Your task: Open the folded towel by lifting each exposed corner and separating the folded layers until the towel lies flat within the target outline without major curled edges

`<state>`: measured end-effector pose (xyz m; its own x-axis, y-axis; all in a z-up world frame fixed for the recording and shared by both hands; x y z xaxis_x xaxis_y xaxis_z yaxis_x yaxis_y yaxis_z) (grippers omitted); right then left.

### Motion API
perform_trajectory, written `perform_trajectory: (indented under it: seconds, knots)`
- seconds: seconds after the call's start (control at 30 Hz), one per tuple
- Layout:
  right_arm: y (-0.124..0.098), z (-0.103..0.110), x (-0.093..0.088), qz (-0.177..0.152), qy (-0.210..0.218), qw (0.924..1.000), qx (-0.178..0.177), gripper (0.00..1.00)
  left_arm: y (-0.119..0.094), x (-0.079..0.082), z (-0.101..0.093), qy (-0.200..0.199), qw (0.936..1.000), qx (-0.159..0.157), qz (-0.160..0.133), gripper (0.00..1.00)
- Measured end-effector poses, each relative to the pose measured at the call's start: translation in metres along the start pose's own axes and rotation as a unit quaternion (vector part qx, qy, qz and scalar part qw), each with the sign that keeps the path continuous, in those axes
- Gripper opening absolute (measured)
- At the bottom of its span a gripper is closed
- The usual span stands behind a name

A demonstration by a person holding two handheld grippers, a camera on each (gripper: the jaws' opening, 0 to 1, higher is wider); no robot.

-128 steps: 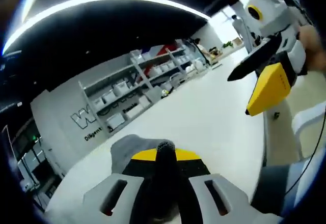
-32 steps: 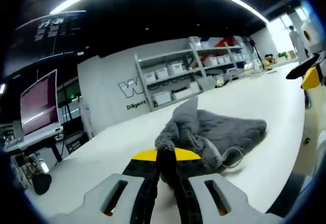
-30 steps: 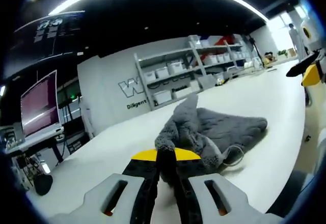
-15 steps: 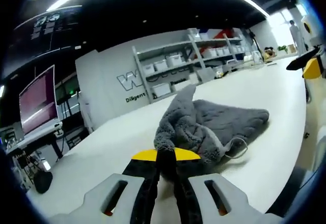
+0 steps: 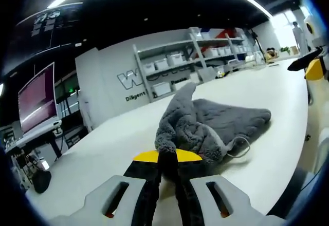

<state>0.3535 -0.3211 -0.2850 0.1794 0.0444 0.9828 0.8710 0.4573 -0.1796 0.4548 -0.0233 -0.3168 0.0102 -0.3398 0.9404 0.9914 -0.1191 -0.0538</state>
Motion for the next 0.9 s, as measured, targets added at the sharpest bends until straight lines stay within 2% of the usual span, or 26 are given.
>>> perform_trajectory:
  seconds: [0.47,0.9]
  knots:
    - [-0.0023,-0.0008,-0.0019,-0.001,0.003,1.0000,-0.002,0.99,0.0004,-0.0020,-0.0010,0.001,1.0000,-0.003,0.006,0.07]
    - [-0.0037,-0.0002,-0.0029,-0.002,0.003,1.0000,-0.004,0.99,-0.0006,0.0001,-0.0056,0.054,0.9982,0.002,0.026,0.06]
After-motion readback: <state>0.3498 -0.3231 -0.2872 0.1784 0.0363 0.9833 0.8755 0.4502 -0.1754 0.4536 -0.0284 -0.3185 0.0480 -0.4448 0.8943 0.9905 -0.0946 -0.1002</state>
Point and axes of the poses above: the point that each gripper's makers call its tool centre point, and the gripper's own axes: y roughly forward along the fingers, z roughly to its left, x roughly out of its top, the point moved 7 cm from there along -y, roughly backward along the fingers, and after that the axes turned 11 degrees about x, right-handed, at the moved point
